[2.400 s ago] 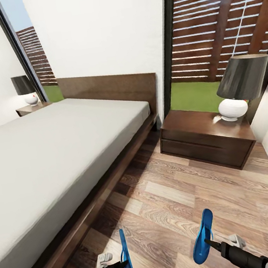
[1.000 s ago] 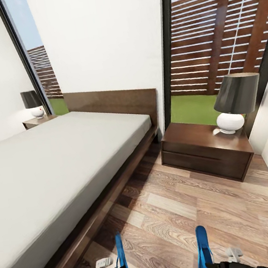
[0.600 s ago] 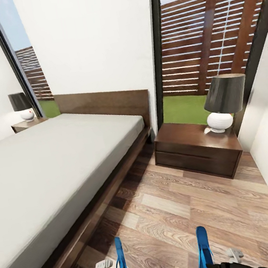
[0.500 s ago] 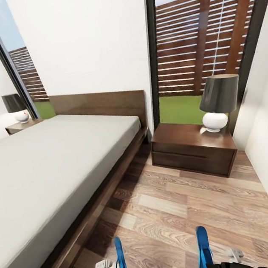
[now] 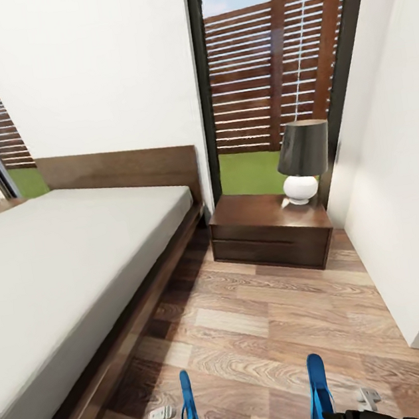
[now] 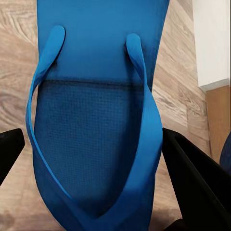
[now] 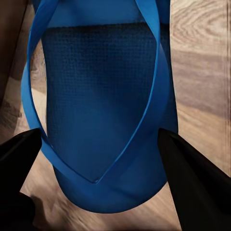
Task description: In the bedroom, move the book from the bed onto either nightstand, and place the two sandals side by side next to the bed.
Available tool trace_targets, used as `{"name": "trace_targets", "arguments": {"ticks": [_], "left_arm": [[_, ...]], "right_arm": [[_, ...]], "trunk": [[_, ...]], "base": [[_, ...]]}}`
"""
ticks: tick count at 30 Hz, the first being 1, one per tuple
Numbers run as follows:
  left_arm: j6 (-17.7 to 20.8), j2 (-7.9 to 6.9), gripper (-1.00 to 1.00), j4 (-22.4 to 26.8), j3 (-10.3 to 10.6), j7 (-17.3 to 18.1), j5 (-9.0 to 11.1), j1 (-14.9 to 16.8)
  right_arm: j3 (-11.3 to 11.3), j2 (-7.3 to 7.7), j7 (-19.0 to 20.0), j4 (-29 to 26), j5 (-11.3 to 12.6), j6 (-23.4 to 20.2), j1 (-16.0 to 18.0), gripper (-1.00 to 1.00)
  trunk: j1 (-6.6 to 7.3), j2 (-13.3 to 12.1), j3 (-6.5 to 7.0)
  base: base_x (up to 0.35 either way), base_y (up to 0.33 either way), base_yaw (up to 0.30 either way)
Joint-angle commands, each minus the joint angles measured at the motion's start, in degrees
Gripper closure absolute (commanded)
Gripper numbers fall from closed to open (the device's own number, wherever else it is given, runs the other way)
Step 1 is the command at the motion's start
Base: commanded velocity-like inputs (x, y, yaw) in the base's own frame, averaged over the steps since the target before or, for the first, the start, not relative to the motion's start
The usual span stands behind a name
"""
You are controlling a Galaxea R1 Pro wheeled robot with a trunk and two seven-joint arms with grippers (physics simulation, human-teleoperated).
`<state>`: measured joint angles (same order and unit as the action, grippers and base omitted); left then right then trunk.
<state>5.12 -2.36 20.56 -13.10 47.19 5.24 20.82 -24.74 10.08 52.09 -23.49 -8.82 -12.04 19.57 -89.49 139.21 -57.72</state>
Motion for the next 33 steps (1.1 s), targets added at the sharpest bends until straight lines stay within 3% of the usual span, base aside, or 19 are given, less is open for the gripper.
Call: {"name": "trace_targets", "arguments": {"ticks": [1, 33], "left_arm": [[0.5, 0.0, 1.0, 0.0, -0.2, 0.3, 0.3, 0.0], [0.5, 0.07, 1.0, 0.0, -0.2, 0.3, 0.3, 0.0]], "right_arm": [[-0.5, -0.06, 0.4, -0.1, -0.5, -0.4, 0.0, 1.0], [-0.5, -0.09, 0.4, -0.1, -0.5, -0.4, 0.1, 1.0]], "trunk": [[0.01, 0.0, -0.05], [0.01, 0.0, -0.05]], "base": [[0.0, 0.0, -0.28], [0.0, 0.0, -0.266]]}}
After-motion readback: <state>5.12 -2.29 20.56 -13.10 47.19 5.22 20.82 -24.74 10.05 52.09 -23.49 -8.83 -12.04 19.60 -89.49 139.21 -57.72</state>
